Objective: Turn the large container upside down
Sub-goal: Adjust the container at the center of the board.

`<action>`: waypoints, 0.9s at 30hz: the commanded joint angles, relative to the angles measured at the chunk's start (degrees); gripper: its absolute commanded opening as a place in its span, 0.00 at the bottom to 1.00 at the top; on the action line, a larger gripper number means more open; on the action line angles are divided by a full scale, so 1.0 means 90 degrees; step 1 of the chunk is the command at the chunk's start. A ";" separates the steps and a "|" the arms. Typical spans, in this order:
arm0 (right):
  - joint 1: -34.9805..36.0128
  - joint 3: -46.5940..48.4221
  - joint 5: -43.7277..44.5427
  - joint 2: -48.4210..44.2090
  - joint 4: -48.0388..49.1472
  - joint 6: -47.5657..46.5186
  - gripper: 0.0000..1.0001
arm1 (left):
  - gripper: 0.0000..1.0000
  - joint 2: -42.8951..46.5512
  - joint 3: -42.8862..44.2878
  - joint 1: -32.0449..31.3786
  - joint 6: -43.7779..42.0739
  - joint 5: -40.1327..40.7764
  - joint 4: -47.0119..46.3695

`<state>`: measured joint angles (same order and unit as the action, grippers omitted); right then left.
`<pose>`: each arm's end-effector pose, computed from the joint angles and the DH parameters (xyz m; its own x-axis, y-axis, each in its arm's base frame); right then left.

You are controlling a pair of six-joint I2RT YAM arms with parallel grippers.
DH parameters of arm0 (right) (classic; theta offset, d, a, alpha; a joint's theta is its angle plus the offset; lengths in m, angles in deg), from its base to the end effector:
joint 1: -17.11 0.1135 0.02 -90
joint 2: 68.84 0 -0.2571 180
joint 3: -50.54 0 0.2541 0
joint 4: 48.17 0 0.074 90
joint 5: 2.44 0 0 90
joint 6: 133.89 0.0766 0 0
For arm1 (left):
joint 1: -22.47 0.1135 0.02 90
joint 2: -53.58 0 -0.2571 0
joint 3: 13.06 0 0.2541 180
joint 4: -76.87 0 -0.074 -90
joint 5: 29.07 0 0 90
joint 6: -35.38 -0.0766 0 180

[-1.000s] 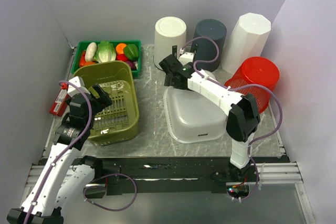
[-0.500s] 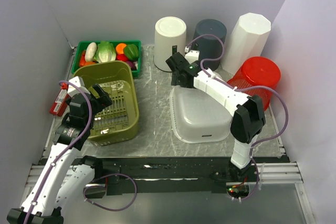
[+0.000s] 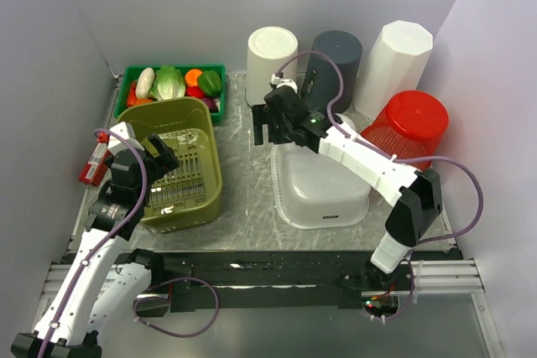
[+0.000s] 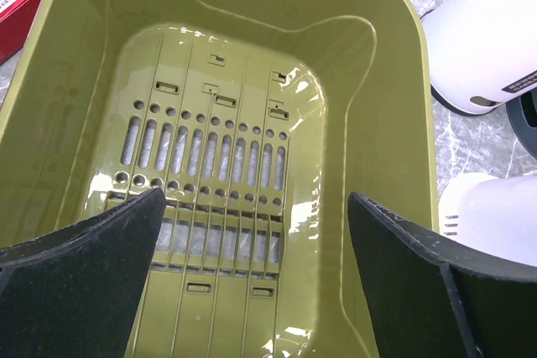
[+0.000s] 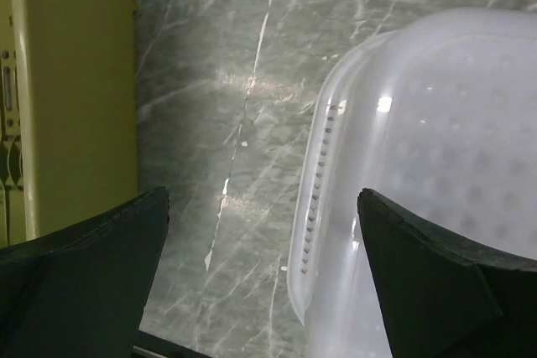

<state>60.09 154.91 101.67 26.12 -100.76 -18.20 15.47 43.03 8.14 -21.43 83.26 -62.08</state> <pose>0.3061 0.2597 0.3097 -0.6814 -0.0603 -0.7294 -0.2616 0.9508 0.1658 0.1939 -0.0195 0.2938 -0.2577 -0.4568 -0.8514 -0.2997 0.8755 -0.3790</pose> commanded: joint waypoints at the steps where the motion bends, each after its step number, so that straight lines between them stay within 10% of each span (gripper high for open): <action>1: -0.0030 0.0533 -0.0396 0.0385 -0.0125 -0.0209 1.00 | 0.96 -0.0014 0.0080 -0.0010 -0.0055 -0.0039 -0.0144; 27: -0.0098 0.1259 0.0465 0.1481 -0.0626 -0.0432 1.00 | 0.96 0.0015 0.0080 -0.0010 -0.0045 0.0029 -0.0134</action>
<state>59.85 164.81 104.33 40.72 -106.22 -20.64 15.43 43.03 8.14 -21.43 83.26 -62.05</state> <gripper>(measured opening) 0.994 0.966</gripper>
